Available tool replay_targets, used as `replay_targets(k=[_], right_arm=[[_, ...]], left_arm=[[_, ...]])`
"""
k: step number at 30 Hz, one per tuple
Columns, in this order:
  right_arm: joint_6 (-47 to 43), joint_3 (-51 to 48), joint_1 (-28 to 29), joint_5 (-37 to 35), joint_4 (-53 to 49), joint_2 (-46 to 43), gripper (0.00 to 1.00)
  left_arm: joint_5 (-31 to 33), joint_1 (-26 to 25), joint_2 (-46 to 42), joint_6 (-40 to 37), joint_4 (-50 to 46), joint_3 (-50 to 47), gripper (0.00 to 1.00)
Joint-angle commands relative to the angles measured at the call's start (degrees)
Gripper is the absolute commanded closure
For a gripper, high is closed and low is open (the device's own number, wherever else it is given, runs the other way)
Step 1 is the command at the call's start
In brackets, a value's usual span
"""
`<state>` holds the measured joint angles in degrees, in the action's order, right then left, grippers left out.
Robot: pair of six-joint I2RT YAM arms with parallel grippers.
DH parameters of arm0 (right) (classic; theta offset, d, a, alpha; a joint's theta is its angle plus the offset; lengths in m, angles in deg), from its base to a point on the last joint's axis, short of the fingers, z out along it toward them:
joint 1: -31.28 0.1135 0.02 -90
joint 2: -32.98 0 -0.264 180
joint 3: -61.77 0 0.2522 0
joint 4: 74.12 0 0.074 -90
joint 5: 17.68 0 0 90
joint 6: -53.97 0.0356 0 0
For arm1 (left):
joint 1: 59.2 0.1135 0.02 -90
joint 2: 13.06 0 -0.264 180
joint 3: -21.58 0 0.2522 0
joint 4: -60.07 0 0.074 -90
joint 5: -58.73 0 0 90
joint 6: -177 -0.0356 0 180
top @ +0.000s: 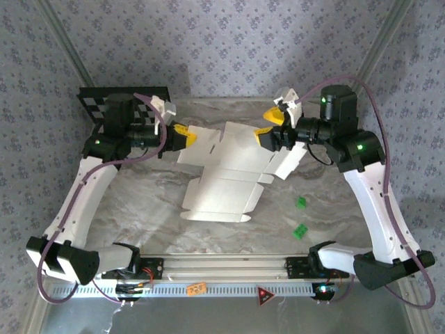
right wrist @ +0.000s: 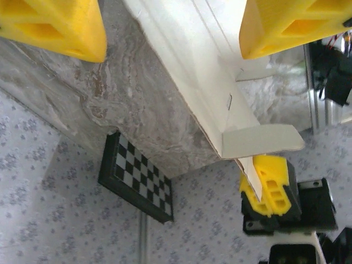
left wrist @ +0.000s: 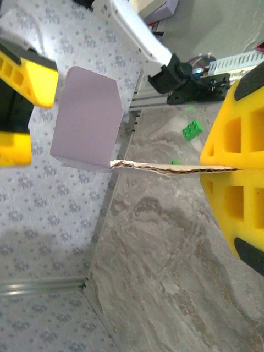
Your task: Fold the paper box
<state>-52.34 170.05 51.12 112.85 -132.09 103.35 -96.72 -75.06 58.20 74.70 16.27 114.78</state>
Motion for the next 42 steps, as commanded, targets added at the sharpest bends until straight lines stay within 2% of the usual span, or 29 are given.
replay_targets(k=[1,3,8,14,22,29,32,35,38,41,42], right_arm=[[-8.18,5.86,2.56,-0.27,-13.88,3.16,0.33],[-11.82,8.79,4.86,-1.69,-19.64,4.92,0.35],[-16.96,14.07,10.48,-4.09,-30.98,8.05,0.48],[-16.93,13.09,11.64,-6.43,-32.77,8.34,0.61],[-15.95,12.44,11.76,-5.57,-33.12,9.06,0.82],[-15.33,11.94,11.72,-5.86,-33.23,9.08,0.89],[-14.9,11.61,11.8,-5.6,-32.97,9.08,0.84],[-14.93,11.34,11.79,-4.84,-32.92,9.17,0.84],[-14.88,11.15,11.85,-4.56,-32.94,9.06,0.87],[-14.27,11.07,11.74,-4.75,-32.54,8.91,0.97],[-13.63,10.96,11.7,-4.97,-31.98,8.78,0.99]], left_arm=[[-5.03,-0.42,-1.74,-6.78,-7.52,3.07,1.0],[-5.66,-0.45,-2.2,-8.34,-8.47,3.46,1.0],[-5.7,-0.69,-3.4,-10.66,-11.21,2.2,1.0],[-5.57,-1.01,-3.95,-12.03,-11.27,1.33,1.0],[-3.26,-1.71,-4.47,-11.44,-9.98,1.11,1.0],[-0.21,-2.07,-6.34,-8.88,-5.22,-0.65,1.0],[0.31,-2.07,-7.23,-7.8,-3.17,-1.38,1.0],[0.37,-2.16,-7.64,-6.98,-2.0,-1.72,1.0],[0.8,-2.22,-7.73,-6.36,-1.38,-1.84,1.0],[2.12,-2.24,-7.96,-5.52,-0.61,-2.17,0.99],[3.14,-2.25,-8.26,-4.95,0.05,-2.47,0.93]])
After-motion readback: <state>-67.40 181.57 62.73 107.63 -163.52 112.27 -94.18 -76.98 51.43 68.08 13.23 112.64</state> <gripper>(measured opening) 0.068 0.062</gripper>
